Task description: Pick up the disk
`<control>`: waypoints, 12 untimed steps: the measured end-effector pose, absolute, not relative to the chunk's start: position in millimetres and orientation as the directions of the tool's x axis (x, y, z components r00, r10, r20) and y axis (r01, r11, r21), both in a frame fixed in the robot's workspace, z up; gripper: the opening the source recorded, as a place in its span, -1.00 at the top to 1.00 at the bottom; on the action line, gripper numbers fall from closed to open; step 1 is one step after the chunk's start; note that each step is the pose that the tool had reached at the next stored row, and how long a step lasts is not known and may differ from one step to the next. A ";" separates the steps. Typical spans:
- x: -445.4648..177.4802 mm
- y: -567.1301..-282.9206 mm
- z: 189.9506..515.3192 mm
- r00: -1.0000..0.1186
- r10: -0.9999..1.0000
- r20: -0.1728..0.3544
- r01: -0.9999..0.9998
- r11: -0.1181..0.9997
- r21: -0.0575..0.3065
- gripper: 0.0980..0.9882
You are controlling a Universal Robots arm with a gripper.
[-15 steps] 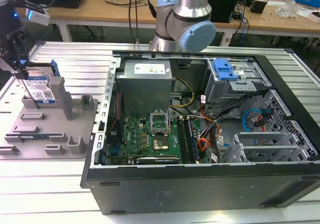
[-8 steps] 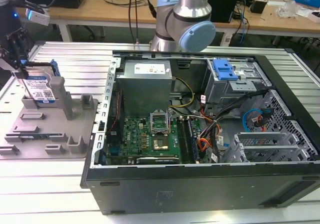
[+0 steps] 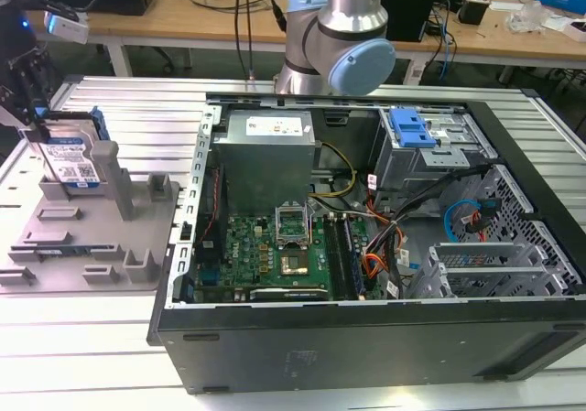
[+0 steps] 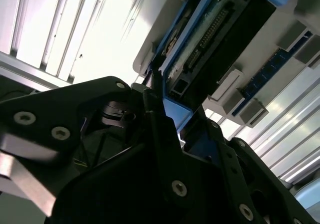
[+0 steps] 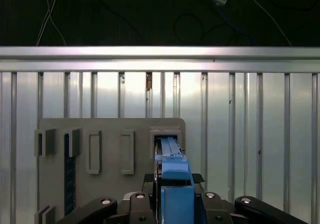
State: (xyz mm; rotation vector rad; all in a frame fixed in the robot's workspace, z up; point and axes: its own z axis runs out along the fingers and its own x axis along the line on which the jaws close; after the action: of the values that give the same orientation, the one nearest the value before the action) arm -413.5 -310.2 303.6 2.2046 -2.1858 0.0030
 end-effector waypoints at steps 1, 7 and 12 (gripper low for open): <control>-413.5 -310.6 305.4 0.009 -1.000 0.024 -1.000 -0.008 0.025 0.39; -413.5 -312.0 318.7 0.009 -1.000 0.016 -1.000 -0.008 0.025 0.39; -413.5 -312.7 337.0 0.009 -1.000 0.010 -1.000 -0.009 0.025 0.39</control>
State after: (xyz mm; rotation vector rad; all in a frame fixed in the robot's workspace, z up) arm -413.5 -312.7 337.0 2.2138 -2.1946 -0.0166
